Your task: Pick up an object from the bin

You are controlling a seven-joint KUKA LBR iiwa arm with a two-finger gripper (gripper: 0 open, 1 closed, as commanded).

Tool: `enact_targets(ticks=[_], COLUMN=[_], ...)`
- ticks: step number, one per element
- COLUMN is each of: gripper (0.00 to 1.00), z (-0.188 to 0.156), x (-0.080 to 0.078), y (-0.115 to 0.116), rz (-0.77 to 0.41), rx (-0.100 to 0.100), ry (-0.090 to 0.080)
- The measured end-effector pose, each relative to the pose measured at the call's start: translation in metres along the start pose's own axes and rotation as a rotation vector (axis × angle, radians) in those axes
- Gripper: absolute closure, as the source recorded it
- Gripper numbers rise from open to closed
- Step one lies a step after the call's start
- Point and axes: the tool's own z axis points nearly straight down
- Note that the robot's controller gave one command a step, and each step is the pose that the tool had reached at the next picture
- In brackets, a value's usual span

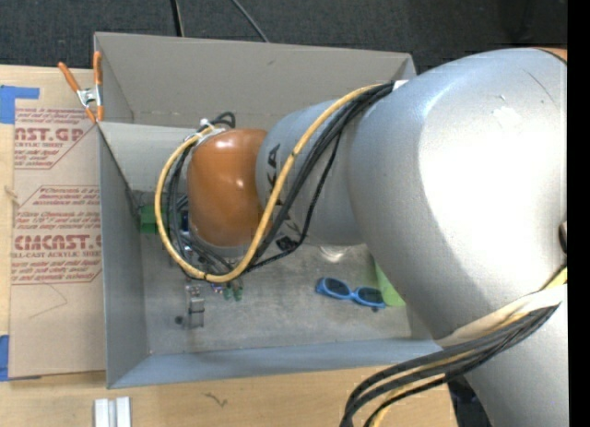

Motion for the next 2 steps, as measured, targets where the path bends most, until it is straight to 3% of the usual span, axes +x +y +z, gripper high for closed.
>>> enact_targets(ticks=[1,2], gripper=[0.0,0.0], z=[0.001,0.003], x=[-0.015,-0.035], y=[-0.056,-0.085], rz=[0.088,0.007], rx=[0.0,0.0], ry=[0.01,0.026])
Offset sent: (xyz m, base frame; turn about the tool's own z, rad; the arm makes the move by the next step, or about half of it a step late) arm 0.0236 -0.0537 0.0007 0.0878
